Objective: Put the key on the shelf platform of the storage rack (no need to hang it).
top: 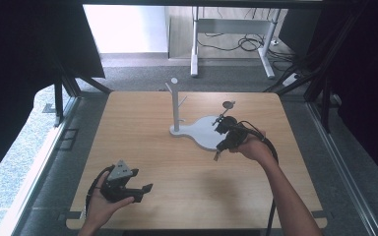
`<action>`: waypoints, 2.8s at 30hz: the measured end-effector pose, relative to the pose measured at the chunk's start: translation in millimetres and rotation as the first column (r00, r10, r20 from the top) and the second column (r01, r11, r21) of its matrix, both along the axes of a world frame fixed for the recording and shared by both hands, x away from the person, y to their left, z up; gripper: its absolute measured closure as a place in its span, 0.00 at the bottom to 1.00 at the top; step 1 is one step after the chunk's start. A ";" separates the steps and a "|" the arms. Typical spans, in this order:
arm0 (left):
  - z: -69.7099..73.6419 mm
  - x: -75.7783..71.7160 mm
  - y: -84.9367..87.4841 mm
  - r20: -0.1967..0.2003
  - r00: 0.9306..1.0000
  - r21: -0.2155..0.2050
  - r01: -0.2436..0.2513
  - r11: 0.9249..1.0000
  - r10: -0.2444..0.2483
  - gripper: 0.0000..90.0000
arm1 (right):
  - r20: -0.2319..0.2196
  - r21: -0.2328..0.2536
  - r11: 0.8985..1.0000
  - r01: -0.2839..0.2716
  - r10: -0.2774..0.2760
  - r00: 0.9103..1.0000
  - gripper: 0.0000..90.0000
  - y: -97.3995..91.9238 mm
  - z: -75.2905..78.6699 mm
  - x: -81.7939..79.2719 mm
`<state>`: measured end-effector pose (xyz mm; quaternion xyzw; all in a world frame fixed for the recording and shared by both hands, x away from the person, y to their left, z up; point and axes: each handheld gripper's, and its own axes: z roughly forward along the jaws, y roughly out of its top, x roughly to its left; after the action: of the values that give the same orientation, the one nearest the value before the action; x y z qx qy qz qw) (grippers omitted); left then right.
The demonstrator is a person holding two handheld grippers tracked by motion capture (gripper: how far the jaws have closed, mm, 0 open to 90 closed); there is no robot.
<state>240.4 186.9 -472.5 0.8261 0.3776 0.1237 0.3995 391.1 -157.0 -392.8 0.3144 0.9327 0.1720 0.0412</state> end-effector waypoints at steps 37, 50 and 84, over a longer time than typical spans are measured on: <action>-0.7 0.1 -0.7 0.009 1.000 0.000 0.000 1.000 0.000 0.29 | -0.015 0.007 0.992 0.127 -0.127 0.992 0.99 -5.1 -3.9 64.0; -0.8 -0.6 -2.5 0.007 1.000 0.002 0.004 1.000 -0.004 0.28 | -0.027 0.003 0.987 0.164 -0.163 0.986 0.99 -2.0 -15.4 81.9; -5.7 0.1 -9.0 -0.005 1.000 0.019 0.023 1.000 -0.023 0.28 | 0.003 0.014 0.966 0.260 -0.260 0.966 0.99 8.6 -70.1 107.2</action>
<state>240.5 177.9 -478.2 0.8345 0.3678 0.1207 0.3920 498.3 -148.4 -462.9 0.4337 0.8822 0.1720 0.0633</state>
